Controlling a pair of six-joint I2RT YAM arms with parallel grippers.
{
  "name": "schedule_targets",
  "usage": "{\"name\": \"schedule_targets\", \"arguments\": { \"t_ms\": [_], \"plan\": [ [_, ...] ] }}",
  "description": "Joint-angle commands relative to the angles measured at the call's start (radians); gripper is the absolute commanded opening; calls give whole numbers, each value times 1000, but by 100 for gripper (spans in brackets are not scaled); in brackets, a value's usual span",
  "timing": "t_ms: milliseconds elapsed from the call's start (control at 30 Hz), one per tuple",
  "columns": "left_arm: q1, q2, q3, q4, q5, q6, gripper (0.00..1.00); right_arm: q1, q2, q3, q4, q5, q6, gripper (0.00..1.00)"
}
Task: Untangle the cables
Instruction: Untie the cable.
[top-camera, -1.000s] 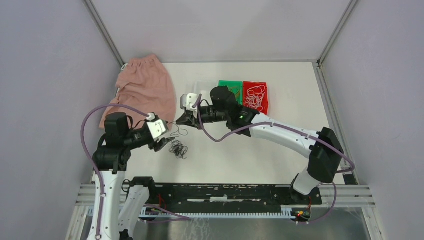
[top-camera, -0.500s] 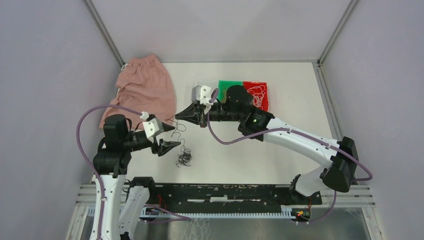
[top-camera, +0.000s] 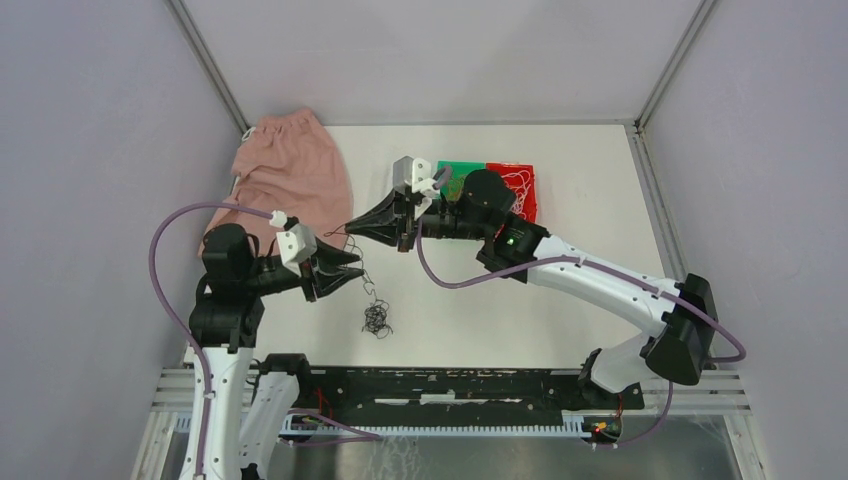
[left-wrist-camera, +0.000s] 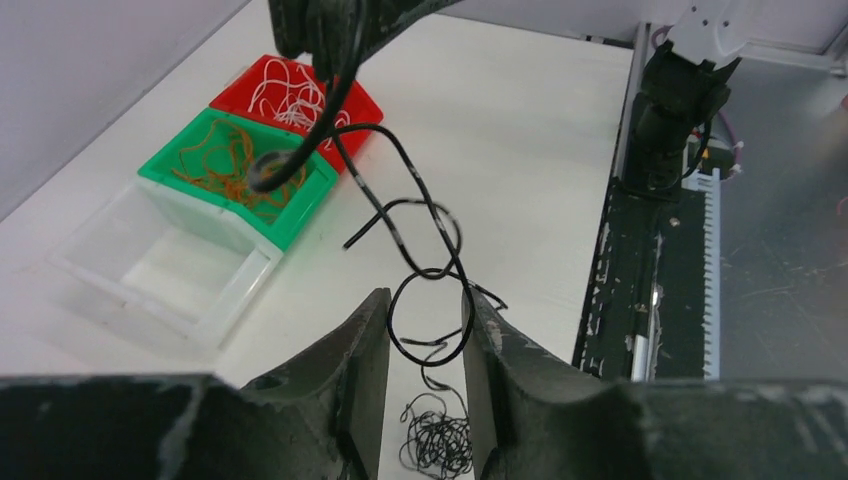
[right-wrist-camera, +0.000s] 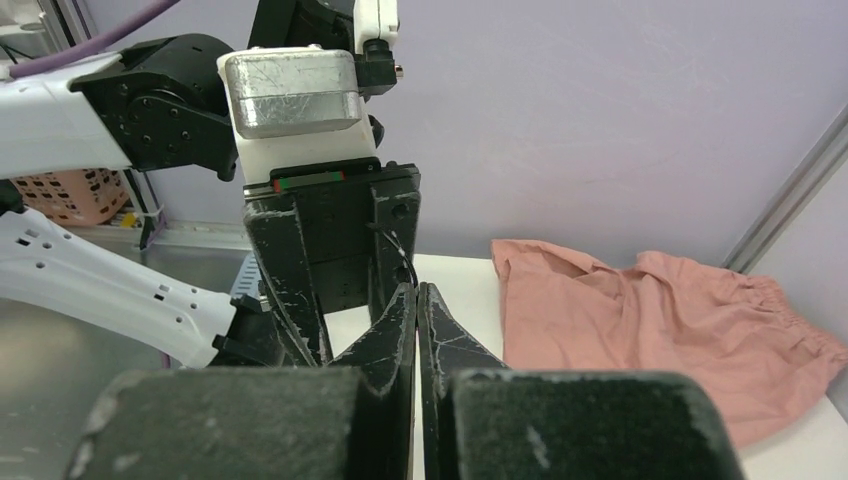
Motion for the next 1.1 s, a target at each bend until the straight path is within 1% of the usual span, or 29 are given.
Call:
{"name": "schedule_targets", "arguments": {
  "t_ms": [0, 100, 133, 167, 200, 233, 267, 300, 400, 467, 567, 600, 700, 767, 933, 1067],
  "plan": [
    [5, 2, 7, 65, 99, -94, 32, 3, 16, 18, 102, -12, 69, 0],
    [5, -6, 2, 62, 85, -77, 12, 2, 19, 30, 95, -13, 73, 2],
    [5, -4, 7, 62, 70, -69, 6, 2, 16, 24, 96, 0, 73, 8],
    [5, -2, 17, 63, 57, -59, 3, 3, 10, 12, 99, 17, 73, 16],
    [6, 6, 31, 71, 47, -54, 3, 2, 2, -6, 104, 47, 79, 27],
    [6, 15, 48, 82, 41, -51, 3, 2, -11, -27, 109, 85, 84, 42],
    [6, 27, 69, 92, 39, -51, 3, 2, -26, -58, 120, 127, 85, 54],
    [5, 41, 101, 101, 36, -52, 3, 2, -46, -95, 134, 172, 76, 60],
    [5, 83, 174, 121, 19, -53, 3, 1, -109, -208, 163, 264, 62, 70],
    [5, 103, 210, 124, 11, -49, 3, -1, -155, -293, 180, 297, 53, 76],
    [5, 108, 233, 149, 11, -65, 3, -1, -218, -382, 193, 337, 68, 90],
    [5, 107, 236, 159, 11, -76, 3, 0, -235, -403, 195, 337, 77, 98],
    [5, 107, 241, 180, 9, -90, 3, -1, -259, -458, 246, 257, 121, 99],
    [5, 113, 251, 193, 9, -105, 3, 0, -237, -451, 252, 213, 160, 100],
    [5, 132, 283, 205, 10, -119, 3, 0, -92, -333, 227, 141, 256, 100],
    [4, 144, 311, 205, 9, -128, 3, 0, 23, -259, 251, 161, 279, 100]
  ]
}}
